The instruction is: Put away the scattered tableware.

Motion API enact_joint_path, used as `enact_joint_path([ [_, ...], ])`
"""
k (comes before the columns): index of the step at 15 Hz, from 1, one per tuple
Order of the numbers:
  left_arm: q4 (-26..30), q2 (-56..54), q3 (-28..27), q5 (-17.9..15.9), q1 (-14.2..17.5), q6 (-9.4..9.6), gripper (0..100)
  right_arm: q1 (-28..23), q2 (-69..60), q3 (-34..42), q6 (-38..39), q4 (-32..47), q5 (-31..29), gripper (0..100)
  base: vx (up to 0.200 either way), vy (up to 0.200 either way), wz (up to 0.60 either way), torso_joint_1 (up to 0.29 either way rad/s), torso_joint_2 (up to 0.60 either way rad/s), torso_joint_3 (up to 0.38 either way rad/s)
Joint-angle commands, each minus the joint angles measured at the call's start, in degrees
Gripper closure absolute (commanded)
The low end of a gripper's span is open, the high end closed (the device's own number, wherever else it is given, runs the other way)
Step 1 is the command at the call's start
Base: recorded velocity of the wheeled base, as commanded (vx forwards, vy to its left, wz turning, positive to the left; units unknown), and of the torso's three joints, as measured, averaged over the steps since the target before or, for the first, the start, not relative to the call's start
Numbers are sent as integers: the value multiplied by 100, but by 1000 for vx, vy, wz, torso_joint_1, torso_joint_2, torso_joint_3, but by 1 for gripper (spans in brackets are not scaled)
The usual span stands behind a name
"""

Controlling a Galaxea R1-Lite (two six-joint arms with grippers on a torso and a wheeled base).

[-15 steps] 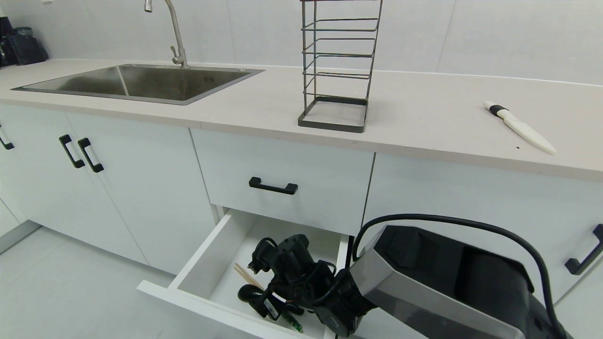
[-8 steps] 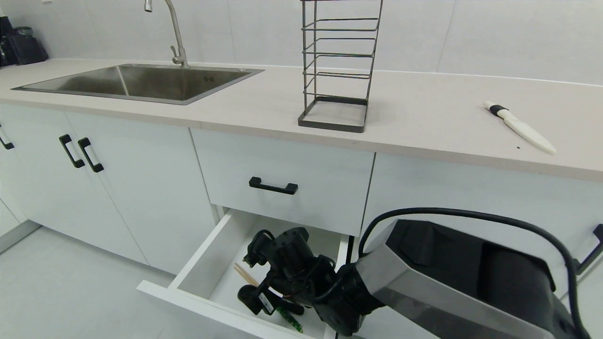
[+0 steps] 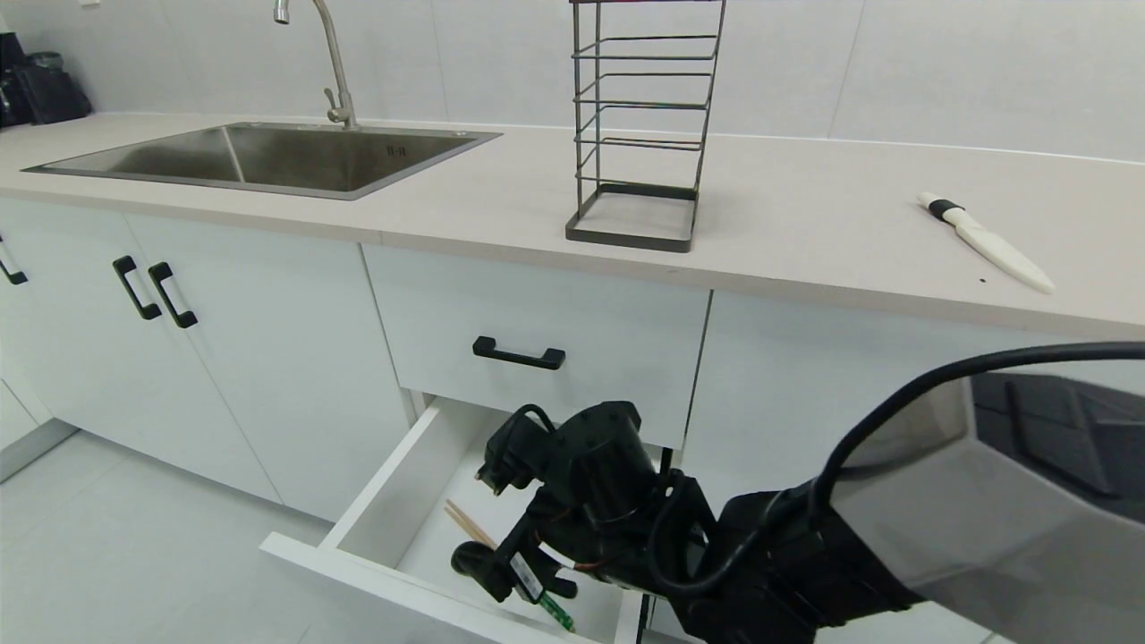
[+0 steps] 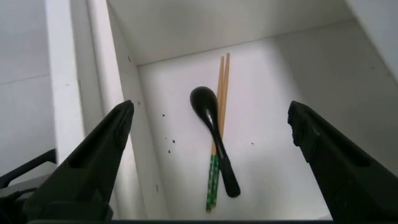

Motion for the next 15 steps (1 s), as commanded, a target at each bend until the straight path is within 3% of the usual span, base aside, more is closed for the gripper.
enact_joint_path([
  [1,-1,7,0,1,0,-1,0,-35,-706,544,1,-134,-1,0,0,0,0,0,0,0],
  [15,-1,7,0,1,0,-1,0,-35,-2859,1994,62,-301,43,0,0,0,0,0,0,0],
])
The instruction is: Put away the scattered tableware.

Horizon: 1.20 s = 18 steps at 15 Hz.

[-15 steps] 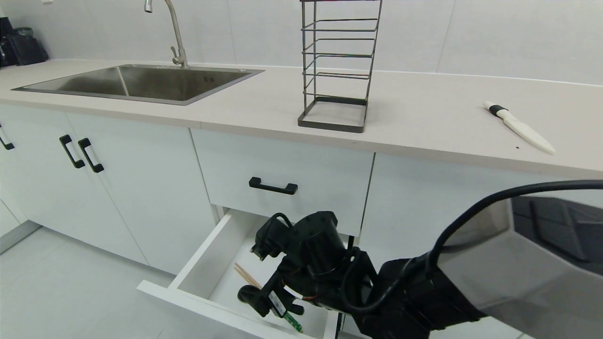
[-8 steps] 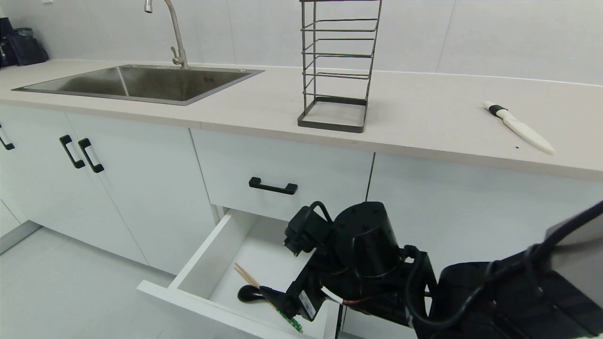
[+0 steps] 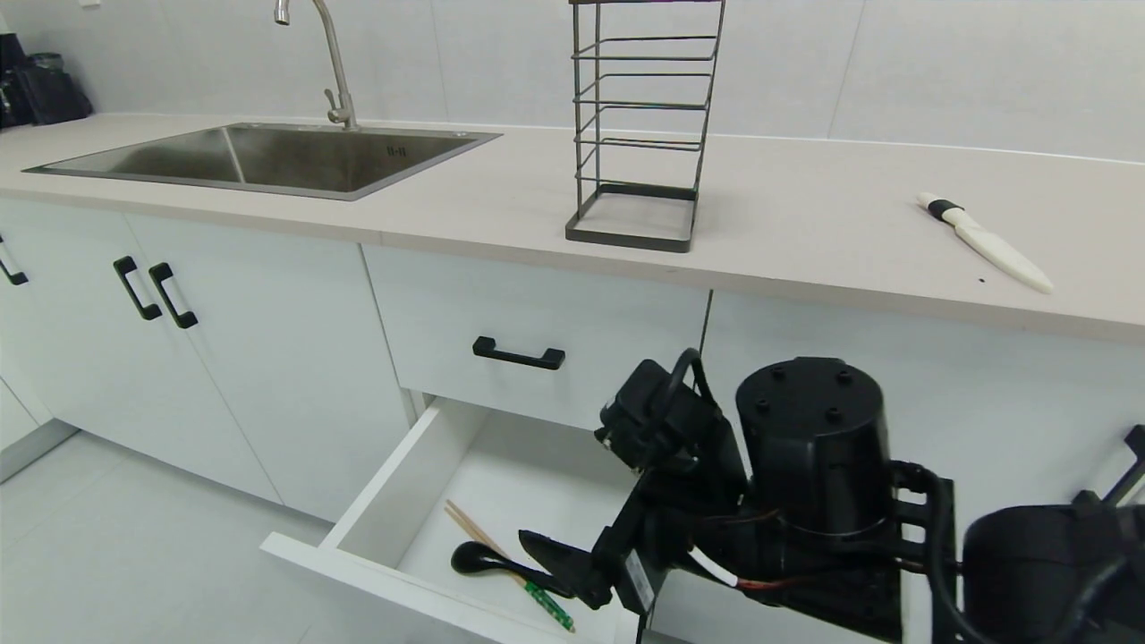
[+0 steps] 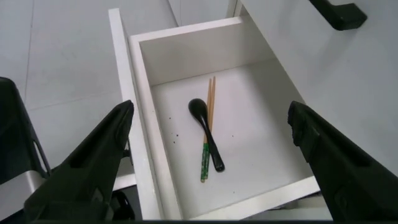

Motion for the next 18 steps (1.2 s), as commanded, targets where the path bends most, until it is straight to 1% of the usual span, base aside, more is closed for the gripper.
enact_joint_path([
  [1,-1,7,0,1,0,-1,0,3,-697,397,5,0,36,0,0,0,0,0,0,0],
  [4,-1,7,0,1,0,-1,0,3,-1506,907,5,17,36,0,0,0,0,0,0,0],
  [7,-1,7,0,1,0,-1,0,-41,-2446,1610,5,61,28,0,0,0,0,0,0,0],
  [8,-1,7,0,1,0,-1,0,-41,-2446,1610,5,61,28,0,0,0,0,0,0,0],
  [9,-1,7,0,1,0,-1,0,-199,-3088,2041,-4,140,63,0,0,0,0,0,0,0],
  [11,-1,7,0,1,0,-1,0,-472,-3624,2313,-21,263,133,0,0,0,0,0,0,0],
  [12,-1,7,0,1,0,-1,0,-788,-4081,2551,-47,360,335,0,0,0,0,0,0,0],
  [16,-1,7,0,1,0,-1,0,-1008,-5091,3140,-47,545,370,0,0,0,0,0,0,0],
  [18,-1,7,0,1,0,-1,0,-1359,-5839,3342,-47,773,388,0,0,0,0,0,0,0],
])
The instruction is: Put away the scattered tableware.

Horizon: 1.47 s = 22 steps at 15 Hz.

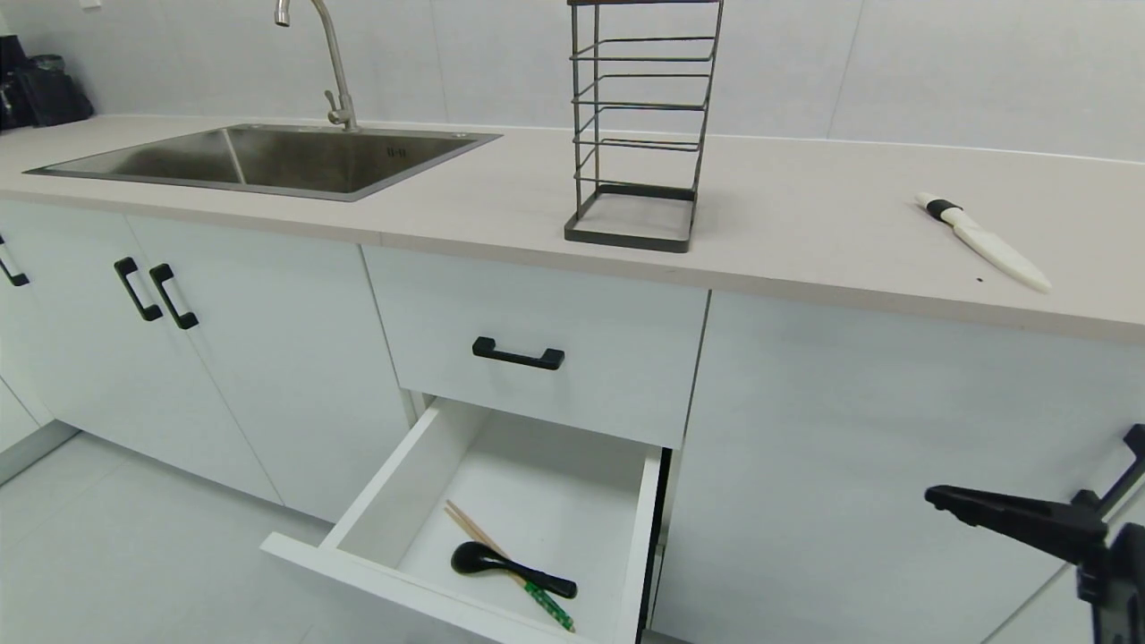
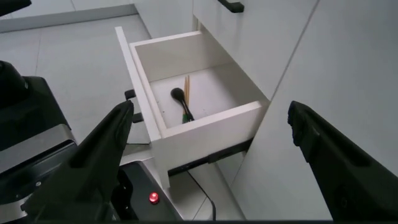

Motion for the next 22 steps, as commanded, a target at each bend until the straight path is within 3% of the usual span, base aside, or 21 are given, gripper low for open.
enact_joint_path([
  [1,-1,7,0,1,0,-1,0,-515,-1230,327,-4,290,50,0,0,0,0,0,0,0],
  [5,-1,7,0,1,0,-1,0,-1139,-2830,792,-12,817,59,0,0,0,0,0,0,0],
  [7,-1,7,0,1,0,-1,0,-1253,-3093,784,-48,1010,59,0,0,0,0,0,0,0],
  [9,-1,7,0,1,0,-1,0,-1772,-3296,784,-135,1037,120,0,0,0,0,0,0,0],
  [12,-1,7,0,1,0,-1,0,-3020,-4078,801,-135,1221,806,0,0,0,0,0,0,0],
  [14,-1,7,0,1,0,-1,0,-3486,-4676,784,-153,1582,1140,0,0,0,0,0,0,0],
  [16,-1,7,0,1,0,-1,0,-3626,-4869,757,-267,1538,1140,0,0,0,0,0,0,0],
  [20,-1,7,0,1,0,-1,0,-4831,-4860,485,-487,1634,1887,0,0,0,0,0,0,0],
  [22,-1,7,0,1,0,-1,0,-4980,-4869,555,-496,1872,1931,0,0,0,0,0,0,0],
])
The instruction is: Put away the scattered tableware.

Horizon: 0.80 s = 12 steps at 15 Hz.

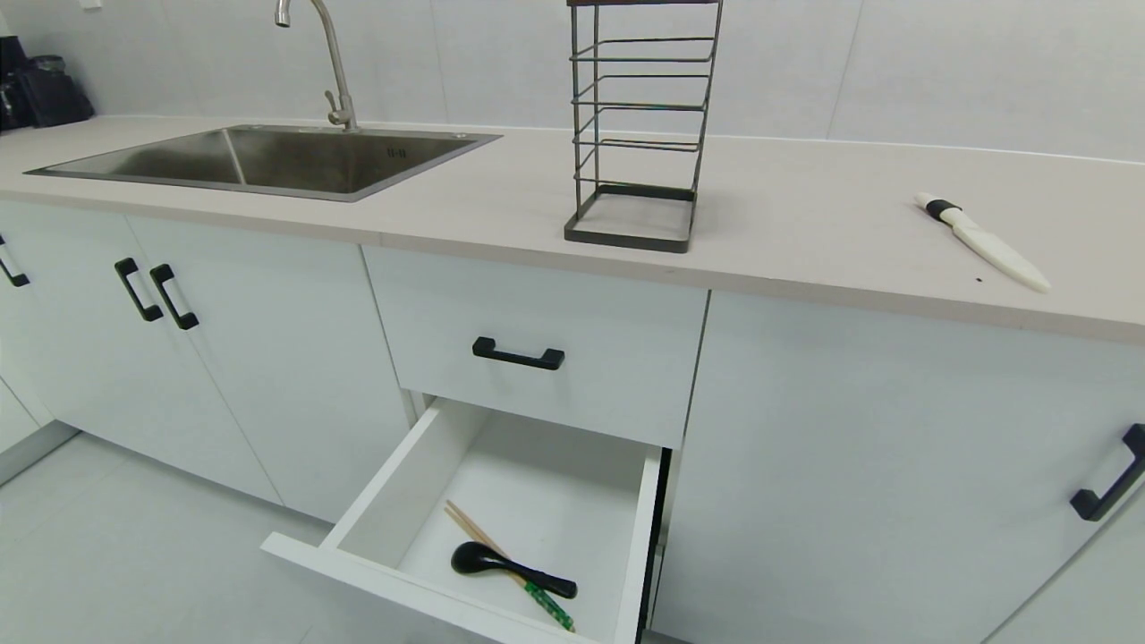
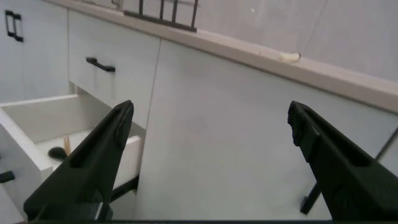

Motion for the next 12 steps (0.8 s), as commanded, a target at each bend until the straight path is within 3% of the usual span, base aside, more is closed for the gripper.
enact_joint_path([
  [1,-1,7,0,1,0,-1,0,-157,-4,55,-6,30,8,0,0,0,0,0,0,0],
  [3,-1,7,0,1,0,-1,0,-157,-4,635,-14,30,122,0,0,0,0,0,0,0],
  [5,-1,7,0,1,0,-1,0,-140,-4,652,12,91,676,0,0,0,0,0,0,0],
  [10,-10,7,0,-25,0,-54,0,-149,-12,652,-94,768,729,0,0,0,0,0,0,0],
  [12,-19,7,0,-25,0,-54,0,71,-83,652,-322,768,1124,0,0,0,0,0,0,0],
])
